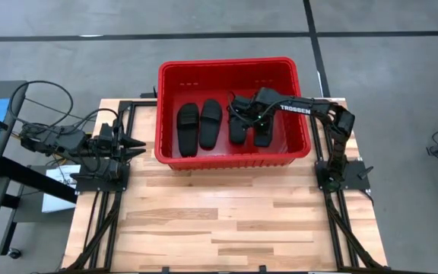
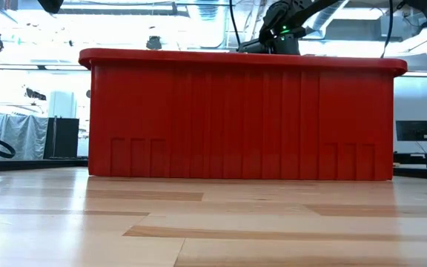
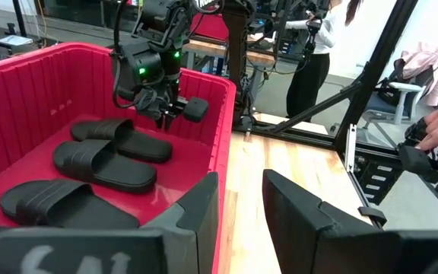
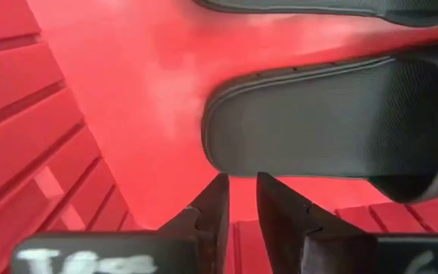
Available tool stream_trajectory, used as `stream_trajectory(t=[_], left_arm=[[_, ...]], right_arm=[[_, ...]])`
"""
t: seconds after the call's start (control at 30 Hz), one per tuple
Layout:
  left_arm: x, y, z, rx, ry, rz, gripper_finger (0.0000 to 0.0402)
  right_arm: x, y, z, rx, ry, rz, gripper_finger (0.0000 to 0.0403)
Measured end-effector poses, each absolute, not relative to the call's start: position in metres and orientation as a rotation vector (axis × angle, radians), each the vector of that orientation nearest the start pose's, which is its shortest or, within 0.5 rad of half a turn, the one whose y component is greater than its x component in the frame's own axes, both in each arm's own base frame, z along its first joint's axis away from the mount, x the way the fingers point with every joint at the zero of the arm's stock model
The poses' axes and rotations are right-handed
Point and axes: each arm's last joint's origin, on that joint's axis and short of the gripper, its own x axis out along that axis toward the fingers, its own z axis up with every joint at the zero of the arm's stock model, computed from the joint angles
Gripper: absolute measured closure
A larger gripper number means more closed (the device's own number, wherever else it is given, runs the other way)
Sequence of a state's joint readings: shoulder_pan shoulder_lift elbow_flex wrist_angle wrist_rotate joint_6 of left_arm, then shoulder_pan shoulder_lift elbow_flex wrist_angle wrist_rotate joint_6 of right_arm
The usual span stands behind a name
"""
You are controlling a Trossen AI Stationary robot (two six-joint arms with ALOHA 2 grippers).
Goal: Pick and place slides into bin
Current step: Return to Home Position
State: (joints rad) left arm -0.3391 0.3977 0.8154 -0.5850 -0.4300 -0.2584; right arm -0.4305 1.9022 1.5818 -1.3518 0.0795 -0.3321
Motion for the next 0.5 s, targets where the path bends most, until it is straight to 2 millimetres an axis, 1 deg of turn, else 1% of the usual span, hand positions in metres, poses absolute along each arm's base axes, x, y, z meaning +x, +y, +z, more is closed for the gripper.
stream_trajectory(t=[0.2, 0.27, 0.4, 0.5], left_arm=[[0.069, -0.012, 0.344, -0.195, 0.143, 0.109, 0.0308], [0.069, -0.012, 0.344, -0.195, 0.142, 0.109, 0.0308], [0.069, -0.012, 0.344, -0.195, 0.142, 0.111, 0.0308], [0.069, -0.012, 0.345, -0.2, 0.13, 0.111, 0.0308]], right_arm=[[0.315, -0.147, 0.237, 0.054, 1.691, -0.113, 0.0342], [0.313, -0.148, 0.24, 0.054, 1.683, -0.118, 0.0342], [0.309, -0.149, 0.255, 0.025, 1.645, -0.16, 0.0342], [0.305, -0.149, 0.278, -0.016, 1.581, -0.212, 0.0342]])
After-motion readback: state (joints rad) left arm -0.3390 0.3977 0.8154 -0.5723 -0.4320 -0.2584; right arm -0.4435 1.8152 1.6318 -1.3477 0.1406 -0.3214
